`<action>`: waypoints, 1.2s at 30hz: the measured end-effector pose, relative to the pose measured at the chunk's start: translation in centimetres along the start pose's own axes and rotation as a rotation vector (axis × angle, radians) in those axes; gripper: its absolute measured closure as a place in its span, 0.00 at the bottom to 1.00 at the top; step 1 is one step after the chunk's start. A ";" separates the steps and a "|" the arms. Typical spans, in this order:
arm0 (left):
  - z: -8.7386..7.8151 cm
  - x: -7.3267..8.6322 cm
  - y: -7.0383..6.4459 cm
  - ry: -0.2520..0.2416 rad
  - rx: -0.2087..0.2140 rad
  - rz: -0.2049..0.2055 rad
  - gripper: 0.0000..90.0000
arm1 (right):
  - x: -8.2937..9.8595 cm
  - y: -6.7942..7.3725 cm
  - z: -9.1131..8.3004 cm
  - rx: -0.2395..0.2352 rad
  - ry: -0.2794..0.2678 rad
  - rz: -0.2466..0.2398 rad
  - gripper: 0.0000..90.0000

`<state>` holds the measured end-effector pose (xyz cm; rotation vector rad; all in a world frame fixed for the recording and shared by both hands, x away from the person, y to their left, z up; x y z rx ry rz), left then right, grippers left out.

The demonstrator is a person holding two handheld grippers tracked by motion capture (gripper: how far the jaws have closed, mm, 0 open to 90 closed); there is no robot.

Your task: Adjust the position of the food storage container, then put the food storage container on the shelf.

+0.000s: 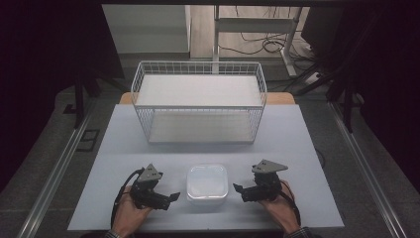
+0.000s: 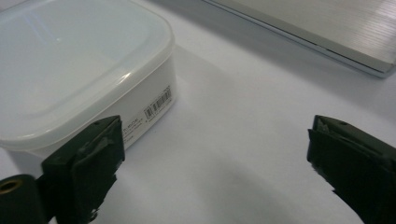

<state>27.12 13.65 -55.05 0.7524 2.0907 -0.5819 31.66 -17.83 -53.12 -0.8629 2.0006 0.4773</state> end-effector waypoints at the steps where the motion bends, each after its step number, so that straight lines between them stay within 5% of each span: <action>1: 0.0 0.0 0.0 0.000 0.000 0.000 0.04 | 0.0 0.0 0.0 0.000 -0.002 -0.008 0.02; 5: 0.0 0.1 0.5 -0.019 0.022 -0.029 0.06 | -0.3 -0.2 -0.1 -0.001 -0.020 0.001 0.02; 12: -0.4 -0.6 0.4 -0.050 0.002 0.004 0.04 | -0.9 -0.3 -0.4 0.003 -0.040 0.018 0.01; 21: -0.3 -2.0 -0.4 -0.066 0.070 -0.030 0.04 | -2.2 0.5 -0.5 0.042 -0.030 0.047 0.00; 31: 1.4 -4.0 -1.9 -0.078 0.122 -0.031 0.09 | -3.4 2.3 0.0 -0.038 0.022 0.055 0.05; 36: 2.3 -4.0 -1.7 -0.072 0.111 -0.039 0.10 | -3.6 3.5 0.6 -0.085 0.033 0.040 0.10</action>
Point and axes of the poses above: each handheld gripper's, and its own axes: z roughly forward along the jaws, x roughly out of its underside, y roughly to its left, the point moved 5 cm from there along z, roughly forward along the jaws, and after that the axes turned 7 degrees about -y, right-handed, at the moved point
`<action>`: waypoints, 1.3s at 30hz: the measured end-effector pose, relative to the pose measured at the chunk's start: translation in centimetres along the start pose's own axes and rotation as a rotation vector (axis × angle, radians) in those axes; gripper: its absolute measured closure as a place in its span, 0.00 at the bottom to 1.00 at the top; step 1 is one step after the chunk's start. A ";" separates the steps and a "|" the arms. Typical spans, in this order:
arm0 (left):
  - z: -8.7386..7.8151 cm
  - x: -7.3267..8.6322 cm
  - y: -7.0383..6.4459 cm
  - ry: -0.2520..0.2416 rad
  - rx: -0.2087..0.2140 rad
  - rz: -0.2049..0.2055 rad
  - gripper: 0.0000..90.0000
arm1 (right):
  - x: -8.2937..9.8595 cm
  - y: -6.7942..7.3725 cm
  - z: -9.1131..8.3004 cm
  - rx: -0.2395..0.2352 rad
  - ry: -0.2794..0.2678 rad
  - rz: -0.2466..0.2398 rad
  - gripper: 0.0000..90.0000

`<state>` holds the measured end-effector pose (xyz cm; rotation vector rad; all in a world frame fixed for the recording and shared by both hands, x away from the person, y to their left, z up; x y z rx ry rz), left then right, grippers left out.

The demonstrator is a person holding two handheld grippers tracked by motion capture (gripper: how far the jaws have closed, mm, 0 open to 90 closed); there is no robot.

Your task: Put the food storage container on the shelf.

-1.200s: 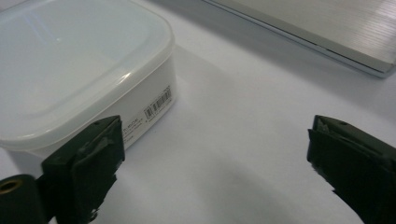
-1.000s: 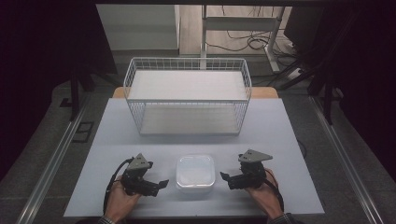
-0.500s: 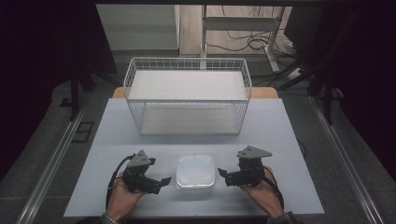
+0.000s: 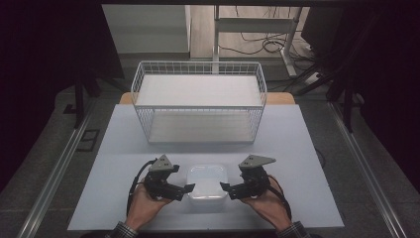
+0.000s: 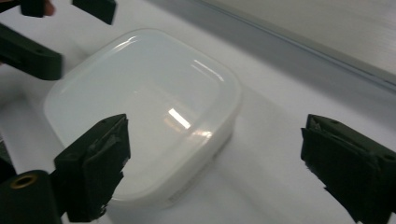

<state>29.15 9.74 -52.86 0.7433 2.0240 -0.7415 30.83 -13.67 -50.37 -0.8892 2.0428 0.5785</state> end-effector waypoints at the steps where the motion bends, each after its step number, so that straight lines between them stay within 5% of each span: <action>1: 0.2 0.2 0.1 0.004 0.005 -0.011 0.11 | 0.0 0.1 0.2 -0.006 0.003 0.004 0.11; 8: 0.9 0.7 0.3 0.021 0.050 -0.073 0.13 | 0.7 -0.1 1.7 -0.091 0.043 0.083 0.16; 10: 1.0 0.9 0.0 0.034 0.124 -0.106 0.18 | 1.1 0.0 2.0 -0.151 0.069 0.148 0.22; 15: 0.3 1.5 -0.8 0.059 0.196 -0.145 0.31 | 1.4 0.6 1.3 -0.204 0.110 0.202 0.36; 17: 0.0 1.5 -0.9 0.052 0.195 -0.147 0.43 | 1.4 0.6 1.0 -0.205 0.117 0.212 0.40; 18: -0.3 1.5 -0.9 0.046 0.186 -0.149 0.43 | 1.4 0.5 0.7 -0.201 0.119 0.223 0.47; 19: -0.8 1.3 -1.1 0.037 0.169 -0.144 0.55 | 1.3 0.4 0.0 -0.179 0.112 0.234 0.59; 24: -1.0 1.1 -1.1 -0.002 0.128 -0.188 0.68 | 1.3 0.5 -0.9 -0.156 0.092 0.285 0.70; 32: -1.9 1.2 -1.0 -0.042 0.116 -0.240 0.83 | 1.0 1.0 -1.4 -0.108 0.048 0.247 0.81; 34: -1.9 1.0 -1.1 -0.045 0.071 -0.207 0.89 | 1.0 1.1 -1.4 -0.071 0.039 0.209 0.86; 39: -2.0 0.9 -1.0 -0.053 0.070 -0.212 0.89 | 1.0 1.2 -1.2 -0.056 0.022 0.209 0.87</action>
Point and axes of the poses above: each handheld gripper's, and its own axes: z roughly forward along the jaws, x roughly out of its underside, y roughly to its left, the point moved 5 cm from there along z, roughly forward along the jaws, and after that the axes turned 7 degrees about -y, right-handed, at the moved point
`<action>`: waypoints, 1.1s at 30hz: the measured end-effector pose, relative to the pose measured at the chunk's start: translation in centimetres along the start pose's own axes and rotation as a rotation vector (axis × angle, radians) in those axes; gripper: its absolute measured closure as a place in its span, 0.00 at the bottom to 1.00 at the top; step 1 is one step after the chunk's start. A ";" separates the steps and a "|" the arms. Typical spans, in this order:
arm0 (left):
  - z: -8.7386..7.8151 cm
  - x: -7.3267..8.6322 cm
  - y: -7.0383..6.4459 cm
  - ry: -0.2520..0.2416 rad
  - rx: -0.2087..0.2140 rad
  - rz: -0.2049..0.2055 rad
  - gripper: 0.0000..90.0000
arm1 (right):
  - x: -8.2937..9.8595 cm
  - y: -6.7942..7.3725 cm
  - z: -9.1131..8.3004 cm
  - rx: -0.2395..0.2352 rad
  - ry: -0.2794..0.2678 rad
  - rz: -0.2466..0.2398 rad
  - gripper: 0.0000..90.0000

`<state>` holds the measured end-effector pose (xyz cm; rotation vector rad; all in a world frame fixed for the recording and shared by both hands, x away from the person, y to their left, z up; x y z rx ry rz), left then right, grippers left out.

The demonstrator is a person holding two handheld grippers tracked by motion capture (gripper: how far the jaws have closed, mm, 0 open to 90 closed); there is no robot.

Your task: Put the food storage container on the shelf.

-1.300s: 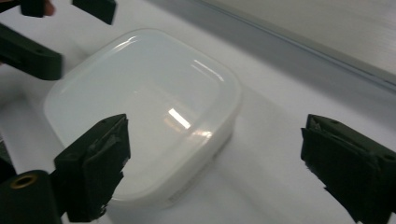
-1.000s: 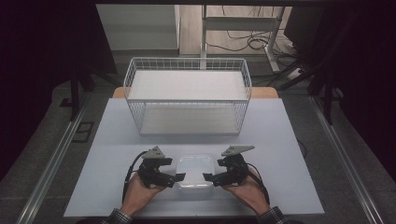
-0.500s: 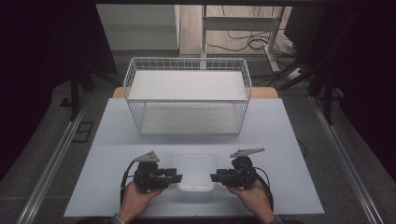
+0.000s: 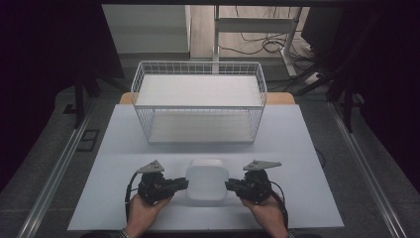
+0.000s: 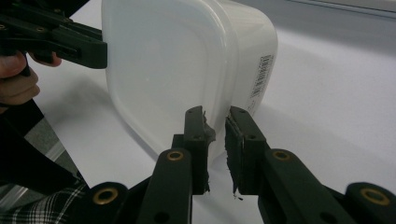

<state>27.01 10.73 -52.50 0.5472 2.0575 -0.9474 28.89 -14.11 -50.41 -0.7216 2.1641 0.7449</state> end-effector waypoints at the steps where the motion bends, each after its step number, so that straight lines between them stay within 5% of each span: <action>1: 0.0 -0.1 0.0 -0.004 -0.002 0.003 0.89 | 0.0 0.0 0.0 -0.001 -0.003 0.000 0.87; 15: -0.9 -3.0 -0.4 -0.037 -0.027 0.062 0.89 | -2.8 0.4 -1.0 0.008 -0.097 -0.073 0.87; 33: -2.6 -8.7 -0.6 -0.099 -0.050 0.112 0.89 | -8.9 0.4 -2.4 -0.007 -0.205 -0.118 0.87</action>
Point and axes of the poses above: each handheld gripper's, and its own axes: z roughly forward along the jaws, x roughly out of its underside, y roughly to its left, the point moved 5 cm from there along z, roughly forward along the jaws, and after that the axes turned 7 degrees about -y, right-handed, at the moved point
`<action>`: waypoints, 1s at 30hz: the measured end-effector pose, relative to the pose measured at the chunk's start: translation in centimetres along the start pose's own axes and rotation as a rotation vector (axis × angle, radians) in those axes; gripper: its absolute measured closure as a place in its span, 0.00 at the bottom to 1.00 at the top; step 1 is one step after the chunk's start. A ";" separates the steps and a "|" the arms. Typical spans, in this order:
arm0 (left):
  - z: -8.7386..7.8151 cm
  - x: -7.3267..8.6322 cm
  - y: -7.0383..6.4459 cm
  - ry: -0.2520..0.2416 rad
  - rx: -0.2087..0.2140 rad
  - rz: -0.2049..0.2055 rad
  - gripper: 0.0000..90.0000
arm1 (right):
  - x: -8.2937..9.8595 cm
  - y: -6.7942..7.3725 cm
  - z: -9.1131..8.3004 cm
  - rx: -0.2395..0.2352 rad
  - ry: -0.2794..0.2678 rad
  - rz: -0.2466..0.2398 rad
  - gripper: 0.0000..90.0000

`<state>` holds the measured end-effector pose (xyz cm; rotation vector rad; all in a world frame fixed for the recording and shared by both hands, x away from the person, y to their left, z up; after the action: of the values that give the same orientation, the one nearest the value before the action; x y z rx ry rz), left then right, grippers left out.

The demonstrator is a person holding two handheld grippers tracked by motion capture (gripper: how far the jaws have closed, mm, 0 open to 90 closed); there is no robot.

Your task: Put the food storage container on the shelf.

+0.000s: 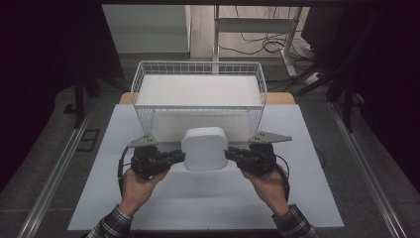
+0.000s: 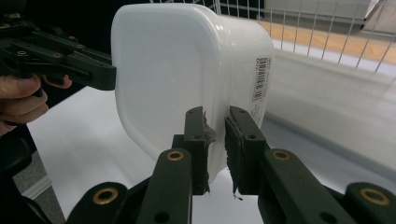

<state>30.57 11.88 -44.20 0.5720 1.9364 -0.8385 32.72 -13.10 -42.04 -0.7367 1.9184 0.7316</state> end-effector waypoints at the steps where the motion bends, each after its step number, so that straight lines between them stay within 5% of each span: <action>1: -0.1 -0.4 0.1 -0.001 0.000 0.003 0.89 | -0.3 -0.1 0.1 -0.001 -0.002 -0.003 0.87; 9: -1.2 -4.2 0.5 -0.034 -0.021 0.037 0.89 | -3.7 -0.4 0.7 -0.016 -0.041 -0.003 0.87; 30: -1.2 -12.9 2.8 -0.068 -0.041 0.019 0.89 | -12.7 -2.0 2.0 0.036 -0.107 -0.014 0.86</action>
<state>37.84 13.98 -33.28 0.5303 1.8798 -0.7948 40.32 -10.47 -31.76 -0.6751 1.8226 0.7121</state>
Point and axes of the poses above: each handheld gripper's, and its own axes: z roughly forward along the jaws, x roughly out of its underside, y roughly to its left, the point moved 5 cm from there along z, roughly forward along the jaws, and after that the axes turned 7 degrees about -y, right-handed, at the moved point
